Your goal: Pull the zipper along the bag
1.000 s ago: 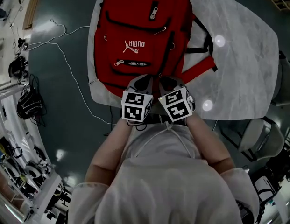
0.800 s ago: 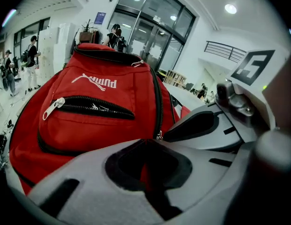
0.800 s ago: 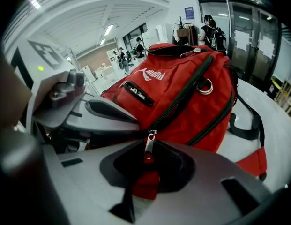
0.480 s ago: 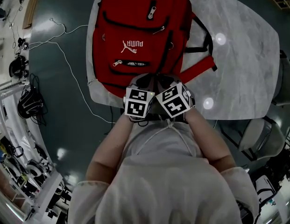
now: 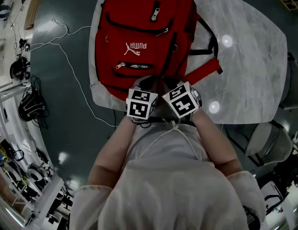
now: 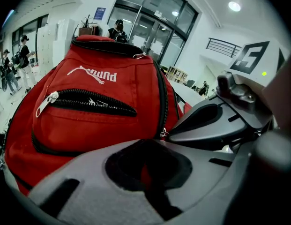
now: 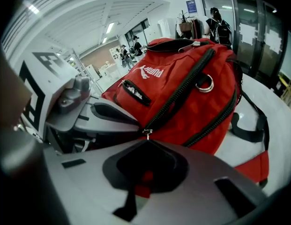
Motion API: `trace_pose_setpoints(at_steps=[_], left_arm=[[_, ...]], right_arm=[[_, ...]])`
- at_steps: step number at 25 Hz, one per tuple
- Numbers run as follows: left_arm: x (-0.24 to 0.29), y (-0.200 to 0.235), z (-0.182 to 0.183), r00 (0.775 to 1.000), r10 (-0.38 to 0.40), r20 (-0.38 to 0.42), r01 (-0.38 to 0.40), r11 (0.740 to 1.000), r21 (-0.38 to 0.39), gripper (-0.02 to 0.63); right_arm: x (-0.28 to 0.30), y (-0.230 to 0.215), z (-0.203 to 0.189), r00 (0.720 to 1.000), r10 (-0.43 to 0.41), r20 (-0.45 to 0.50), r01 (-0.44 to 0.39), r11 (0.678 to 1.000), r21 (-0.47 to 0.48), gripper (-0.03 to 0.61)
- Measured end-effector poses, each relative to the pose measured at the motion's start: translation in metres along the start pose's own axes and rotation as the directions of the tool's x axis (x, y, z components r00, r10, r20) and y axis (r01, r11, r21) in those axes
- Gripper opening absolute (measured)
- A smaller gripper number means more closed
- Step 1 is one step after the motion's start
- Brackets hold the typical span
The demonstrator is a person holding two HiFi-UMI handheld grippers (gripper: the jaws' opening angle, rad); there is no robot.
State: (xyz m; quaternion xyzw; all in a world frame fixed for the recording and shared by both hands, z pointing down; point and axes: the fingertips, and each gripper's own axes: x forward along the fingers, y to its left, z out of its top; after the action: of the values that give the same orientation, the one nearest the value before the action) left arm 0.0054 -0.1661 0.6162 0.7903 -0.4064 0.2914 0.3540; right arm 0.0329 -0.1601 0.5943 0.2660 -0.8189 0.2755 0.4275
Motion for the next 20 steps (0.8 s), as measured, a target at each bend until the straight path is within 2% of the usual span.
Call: trace_pose_setpoints(at_steps=[2,8,14,20], left_arm=[[0.001,0.001,0.0,1.0,0.006,-0.004,-0.006,1.0,0.002,0.023],[0.002,0.001,0.002,1.0,0.021,0.008,-0.021,1.0,0.017,0.021],[0.002,0.002,0.001,1.0,0.018,-0.004,-0.018,1.0,0.013,0.02],[0.003,0.003,0.001,1.0,0.016,-0.008,-0.015,1.0,0.009,0.02]], right_arm=[[-0.002,-0.002,0.0,1.0,-0.013,-0.004,0.012,1.0,-0.018,0.026],[-0.004,-0.008,0.003,0.999,-0.05,-0.014,0.047,0.987,-0.154,0.026],[-0.009,-0.025,0.012,0.992,-0.128,0.002,0.124,0.956,-0.265,0.026],[-0.012,-0.035,0.017,0.986,-0.167,0.012,0.162,0.932,-0.326,0.026]])
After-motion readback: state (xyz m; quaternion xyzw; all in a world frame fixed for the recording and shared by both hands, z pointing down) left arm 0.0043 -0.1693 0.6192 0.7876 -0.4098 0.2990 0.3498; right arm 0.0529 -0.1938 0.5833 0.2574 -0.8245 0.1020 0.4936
